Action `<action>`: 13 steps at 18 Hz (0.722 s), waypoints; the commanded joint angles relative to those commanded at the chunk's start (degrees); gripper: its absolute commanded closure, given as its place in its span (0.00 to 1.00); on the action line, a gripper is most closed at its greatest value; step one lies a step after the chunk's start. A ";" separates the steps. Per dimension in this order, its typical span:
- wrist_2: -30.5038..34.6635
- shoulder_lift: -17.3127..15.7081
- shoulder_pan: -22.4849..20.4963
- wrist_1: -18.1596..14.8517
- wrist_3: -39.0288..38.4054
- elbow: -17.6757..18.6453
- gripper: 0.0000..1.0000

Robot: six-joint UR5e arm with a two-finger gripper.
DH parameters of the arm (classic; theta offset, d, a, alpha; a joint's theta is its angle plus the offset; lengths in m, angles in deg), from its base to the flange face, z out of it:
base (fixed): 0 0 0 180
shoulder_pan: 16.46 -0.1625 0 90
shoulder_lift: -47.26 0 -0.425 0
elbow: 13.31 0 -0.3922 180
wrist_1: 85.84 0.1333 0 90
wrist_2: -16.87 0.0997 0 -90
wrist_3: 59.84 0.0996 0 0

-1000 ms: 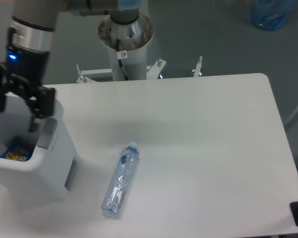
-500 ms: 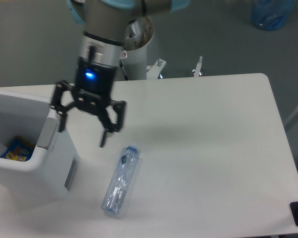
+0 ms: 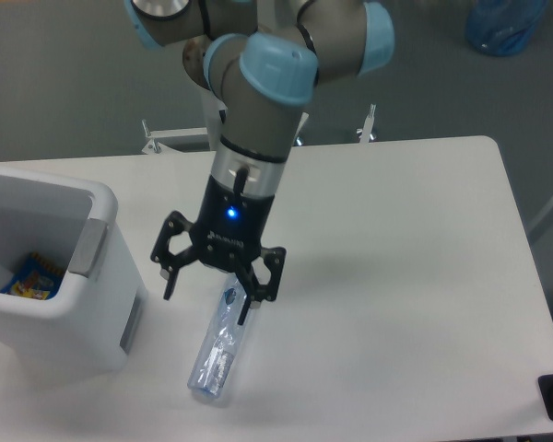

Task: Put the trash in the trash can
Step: 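Move the open gripper over the clear water bottle, then lower the gripper and close it around the water bottle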

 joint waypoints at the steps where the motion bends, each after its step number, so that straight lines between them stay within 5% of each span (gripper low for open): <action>1: 1.31 1.40 0.00 -0.09 0.00 -0.52 0.00; 6: 7.47 6.07 0.35 -2.27 0.18 -2.46 0.00; 13: 16.24 16.96 5.00 -23.54 4.48 -16.42 0.00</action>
